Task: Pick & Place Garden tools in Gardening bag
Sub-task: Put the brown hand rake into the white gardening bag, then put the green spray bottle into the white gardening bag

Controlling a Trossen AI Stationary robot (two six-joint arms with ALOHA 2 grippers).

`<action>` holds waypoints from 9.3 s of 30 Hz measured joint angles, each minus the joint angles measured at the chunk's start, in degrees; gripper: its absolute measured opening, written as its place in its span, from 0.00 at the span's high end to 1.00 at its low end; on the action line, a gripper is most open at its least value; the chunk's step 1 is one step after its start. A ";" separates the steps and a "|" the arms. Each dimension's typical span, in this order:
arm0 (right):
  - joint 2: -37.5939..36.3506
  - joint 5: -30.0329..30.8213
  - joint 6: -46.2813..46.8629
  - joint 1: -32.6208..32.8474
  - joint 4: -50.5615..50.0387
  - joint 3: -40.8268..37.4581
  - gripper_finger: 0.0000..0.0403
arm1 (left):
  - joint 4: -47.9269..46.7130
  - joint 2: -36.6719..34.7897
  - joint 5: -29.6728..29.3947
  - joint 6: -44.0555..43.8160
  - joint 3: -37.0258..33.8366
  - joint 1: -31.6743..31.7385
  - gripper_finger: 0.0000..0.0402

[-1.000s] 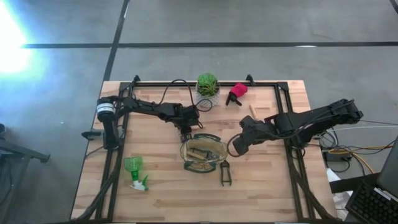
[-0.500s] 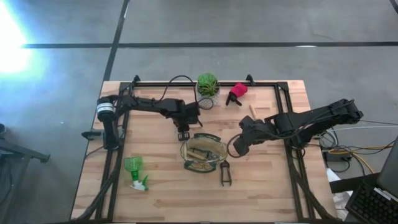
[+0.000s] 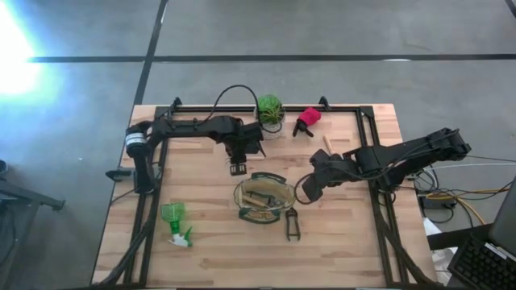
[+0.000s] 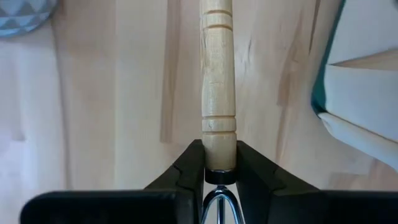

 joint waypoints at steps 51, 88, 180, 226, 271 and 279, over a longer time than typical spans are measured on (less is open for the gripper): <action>0.02 -0.15 0.11 0.00 0.02 0.00 0.93 | 3.51 -12.21 7.84 -4.99 15.58 -12.77 0.84; 0.02 -0.14 0.10 0.00 0.02 0.00 0.93 | 28.94 -11.73 7.52 -7.50 -3.73 -20.42 0.84; 0.02 -0.13 0.09 -0.01 0.04 0.02 0.93 | 18.92 2.47 5.89 -7.17 -3.07 -17.65 0.61; 0.02 -0.14 0.11 -0.02 0.06 0.02 0.93 | 11.70 0.93 6.31 -7.32 3.14 -18.09 0.86; 0.02 -0.14 0.09 -0.01 0.20 0.02 0.93 | 14.72 -29.35 -4.75 -24.11 -4.13 -25.76 0.99; 0.02 -0.15 0.09 0.00 0.20 0.02 0.93 | 13.81 -34.13 -17.90 -43.18 -10.61 -36.20 0.99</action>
